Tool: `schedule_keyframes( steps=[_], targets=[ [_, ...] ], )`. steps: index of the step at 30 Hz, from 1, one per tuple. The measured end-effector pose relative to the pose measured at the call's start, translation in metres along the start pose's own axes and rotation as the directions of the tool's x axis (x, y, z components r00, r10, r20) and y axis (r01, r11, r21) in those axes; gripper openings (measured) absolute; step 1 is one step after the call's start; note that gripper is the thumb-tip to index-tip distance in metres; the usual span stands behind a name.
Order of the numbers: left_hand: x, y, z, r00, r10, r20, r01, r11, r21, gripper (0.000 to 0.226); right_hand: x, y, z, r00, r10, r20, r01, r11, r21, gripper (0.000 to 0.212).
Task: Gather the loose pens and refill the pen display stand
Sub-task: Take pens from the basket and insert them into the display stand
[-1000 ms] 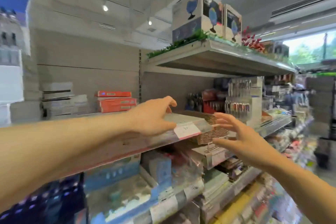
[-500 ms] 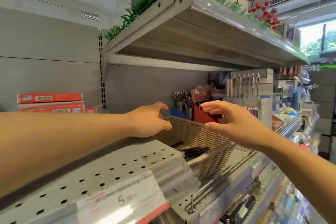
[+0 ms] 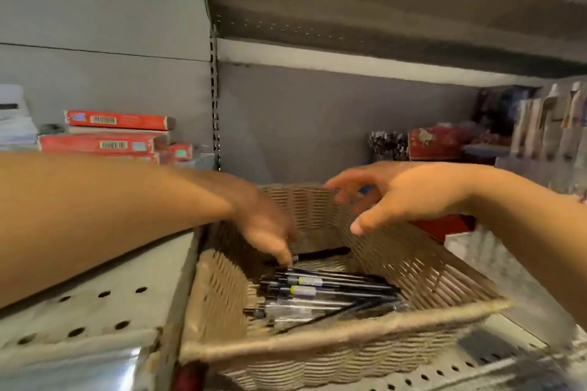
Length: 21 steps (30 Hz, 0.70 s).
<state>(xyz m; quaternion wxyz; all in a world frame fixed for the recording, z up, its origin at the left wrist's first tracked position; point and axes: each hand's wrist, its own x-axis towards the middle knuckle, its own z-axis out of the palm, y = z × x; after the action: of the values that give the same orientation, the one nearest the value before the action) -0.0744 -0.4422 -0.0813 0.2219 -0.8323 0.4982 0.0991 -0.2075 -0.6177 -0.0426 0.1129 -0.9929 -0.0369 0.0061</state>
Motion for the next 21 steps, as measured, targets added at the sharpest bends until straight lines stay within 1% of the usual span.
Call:
schedule_keyframes(
  steps=[2,3,6,8,9,11,12,13,15,18,21],
  targets=[
    [0.013,0.009,-0.006,1.0,0.014,0.027,-0.01,0.991,-0.134,0.053,0.019,0.006,-0.001,0.998,-0.05,0.038,0.049,0.998,0.027,0.074],
    [0.019,0.013,-0.008,0.999,0.015,0.03,-0.01,0.987,-0.161,0.052,0.028,0.009,-0.001,0.996,-0.072,0.048,0.071,0.997,0.026,0.074],
    [0.038,0.018,-0.011,0.996,-0.015,0.089,0.022,0.997,-0.076,0.046,0.051,0.016,0.003,0.992,-0.126,0.017,0.125,0.992,0.011,0.069],
    [0.05,0.018,-0.011,0.993,-0.043,0.112,0.045,0.999,-0.013,0.037,0.064,0.022,0.012,0.99,-0.142,0.001,0.142,0.987,0.073,0.064],
    [0.054,0.016,-0.01,0.992,-0.047,0.12,0.044,0.999,0.022,0.032,0.069,0.025,0.018,0.989,-0.148,0.026,0.145,0.986,0.078,0.064],
    [0.058,0.008,-0.008,0.988,-0.048,0.15,0.038,0.997,0.066,0.023,0.077,0.03,0.028,0.984,-0.14,0.111,0.146,0.988,-0.048,0.07],
    [0.058,0.005,-0.007,0.986,-0.051,0.158,0.041,0.997,0.065,0.022,0.079,0.032,0.031,0.982,-0.128,0.138,0.144,0.983,-0.111,0.073],
    [0.056,0.002,-0.008,0.987,-0.06,0.146,0.055,0.998,0.041,0.022,0.081,0.032,0.033,0.983,-0.12,0.141,0.14,0.981,-0.138,0.073],
    [0.052,-0.003,-0.01,0.993,-0.097,0.061,0.101,0.992,-0.079,0.017,0.08,0.032,0.034,0.985,-0.128,0.119,0.144,0.98,-0.135,0.063],
    [0.048,-0.009,-0.018,0.981,-0.166,-0.098,0.13,0.945,-0.3,0.02,0.079,0.034,0.037,0.986,-0.15,0.068,0.156,0.983,-0.093,0.036],
    [0.049,-0.008,-0.025,0.924,-0.246,-0.292,0.101,0.895,-0.435,0.017,0.08,0.036,0.037,0.985,-0.164,-0.047,0.162,0.986,-0.032,0.021]
  ],
)
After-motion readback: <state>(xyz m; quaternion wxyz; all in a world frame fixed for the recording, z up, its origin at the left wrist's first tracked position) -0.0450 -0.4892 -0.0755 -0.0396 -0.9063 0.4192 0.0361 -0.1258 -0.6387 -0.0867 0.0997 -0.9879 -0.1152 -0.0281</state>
